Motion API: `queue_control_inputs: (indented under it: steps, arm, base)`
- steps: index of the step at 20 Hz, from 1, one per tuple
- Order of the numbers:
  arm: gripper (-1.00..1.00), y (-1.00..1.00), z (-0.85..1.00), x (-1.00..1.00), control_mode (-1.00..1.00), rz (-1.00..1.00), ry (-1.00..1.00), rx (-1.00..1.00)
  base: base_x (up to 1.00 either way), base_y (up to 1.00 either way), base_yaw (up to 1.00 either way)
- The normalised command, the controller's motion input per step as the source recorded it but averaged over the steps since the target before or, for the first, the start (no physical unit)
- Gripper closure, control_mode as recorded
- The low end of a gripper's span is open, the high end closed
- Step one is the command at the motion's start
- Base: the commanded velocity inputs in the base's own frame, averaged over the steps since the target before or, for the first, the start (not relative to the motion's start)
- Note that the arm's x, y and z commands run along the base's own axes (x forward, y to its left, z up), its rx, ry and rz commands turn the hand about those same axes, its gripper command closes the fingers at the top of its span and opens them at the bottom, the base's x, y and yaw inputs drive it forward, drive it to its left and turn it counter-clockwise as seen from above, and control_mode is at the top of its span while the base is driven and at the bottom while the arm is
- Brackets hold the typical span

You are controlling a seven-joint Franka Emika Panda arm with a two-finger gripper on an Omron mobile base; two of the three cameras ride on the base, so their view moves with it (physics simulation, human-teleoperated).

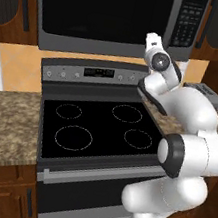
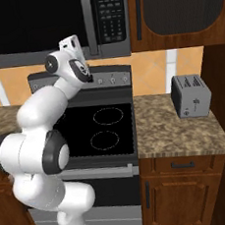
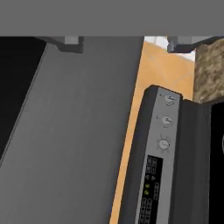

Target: Pick the broccoli from the sink and place it in the bowl. Then pick the bowl and place it in the microwave. Then close the microwave door and press the start button.

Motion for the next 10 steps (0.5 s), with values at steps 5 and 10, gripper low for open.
queue_control_inputs:
  steps: [5,10]
  arm:
    - [-1.0,0.0,0.04,0.5,-1.0,0.25,0.0,0.0]
    - [-1.0,0.0,0.14,-0.97,-1.0,0.33,-0.07,0.0]
  base:
    - [0.0,0.0,0.0]
    - [0.0,0.0,0.0]
